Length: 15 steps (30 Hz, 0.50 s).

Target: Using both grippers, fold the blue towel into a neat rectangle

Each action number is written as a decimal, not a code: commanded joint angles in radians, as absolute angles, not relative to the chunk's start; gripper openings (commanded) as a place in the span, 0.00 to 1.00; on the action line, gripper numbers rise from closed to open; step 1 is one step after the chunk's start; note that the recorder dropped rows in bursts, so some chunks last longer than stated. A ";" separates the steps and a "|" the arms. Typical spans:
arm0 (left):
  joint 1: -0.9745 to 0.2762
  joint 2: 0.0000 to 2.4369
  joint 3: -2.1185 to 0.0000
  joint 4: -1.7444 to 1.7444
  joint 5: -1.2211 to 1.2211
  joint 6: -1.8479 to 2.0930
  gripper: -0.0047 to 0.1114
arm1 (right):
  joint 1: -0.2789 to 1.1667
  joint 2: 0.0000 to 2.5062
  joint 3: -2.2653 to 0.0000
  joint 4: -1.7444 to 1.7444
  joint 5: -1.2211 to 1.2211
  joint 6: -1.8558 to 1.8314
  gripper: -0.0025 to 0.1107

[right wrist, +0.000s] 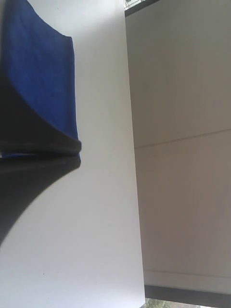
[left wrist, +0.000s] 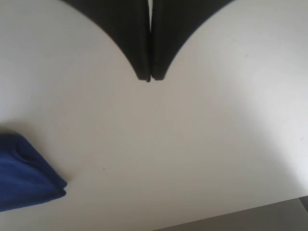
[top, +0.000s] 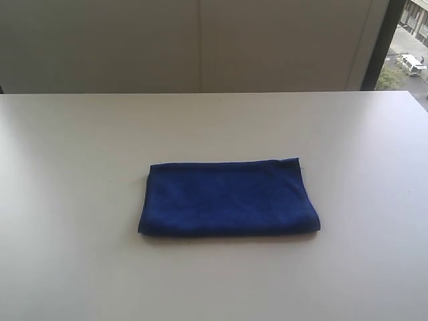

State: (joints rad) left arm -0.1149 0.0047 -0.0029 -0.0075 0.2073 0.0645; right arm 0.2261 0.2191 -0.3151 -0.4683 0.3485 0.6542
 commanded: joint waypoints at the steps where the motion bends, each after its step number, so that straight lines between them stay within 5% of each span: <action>1: -0.117 0.000 0.000 -0.014 0.203 0.068 0.04 | 0.221 0.212 -0.310 -0.468 0.343 0.659 0.02; 12: -0.117 0.000 0.000 -0.014 0.203 0.068 0.04 | 0.221 0.212 -0.284 -0.392 0.312 0.784 0.02; 15: -0.117 0.000 0.000 -0.014 0.203 0.068 0.04 | 0.221 0.212 -0.192 -0.274 0.208 0.580 0.02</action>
